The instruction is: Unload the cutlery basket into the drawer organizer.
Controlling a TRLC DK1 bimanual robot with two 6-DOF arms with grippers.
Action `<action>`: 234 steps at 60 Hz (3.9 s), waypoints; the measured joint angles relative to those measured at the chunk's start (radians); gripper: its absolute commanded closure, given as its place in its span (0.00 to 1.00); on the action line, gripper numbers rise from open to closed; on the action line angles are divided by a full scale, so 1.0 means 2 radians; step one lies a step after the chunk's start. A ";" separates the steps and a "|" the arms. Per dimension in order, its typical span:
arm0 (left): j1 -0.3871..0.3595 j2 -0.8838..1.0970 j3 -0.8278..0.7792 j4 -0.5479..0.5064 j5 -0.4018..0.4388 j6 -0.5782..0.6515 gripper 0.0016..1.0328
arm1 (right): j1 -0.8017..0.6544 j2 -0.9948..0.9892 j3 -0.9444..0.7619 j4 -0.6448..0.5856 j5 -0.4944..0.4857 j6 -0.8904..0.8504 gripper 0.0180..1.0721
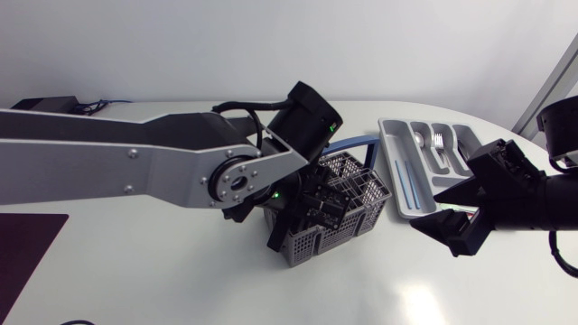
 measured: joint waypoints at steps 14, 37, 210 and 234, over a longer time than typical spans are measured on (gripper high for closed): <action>0.001 0.010 0.006 -0.002 -0.002 0.007 0.97 | -0.006 0.000 -0.003 0.000 0.000 -0.002 0.10; -0.001 -0.011 0.009 -0.019 -0.005 0.004 0.97 | -0.006 -0.014 -0.003 -0.007 0.000 -0.004 0.10; 0.083 0.003 0.181 -0.196 0.207 -0.649 0.97 | 0.352 0.037 -0.050 0.314 0.291 0.025 0.81; 0.083 0.008 0.182 -0.204 0.213 -0.656 0.83 | 0.355 0.048 -0.050 0.315 0.290 0.023 0.85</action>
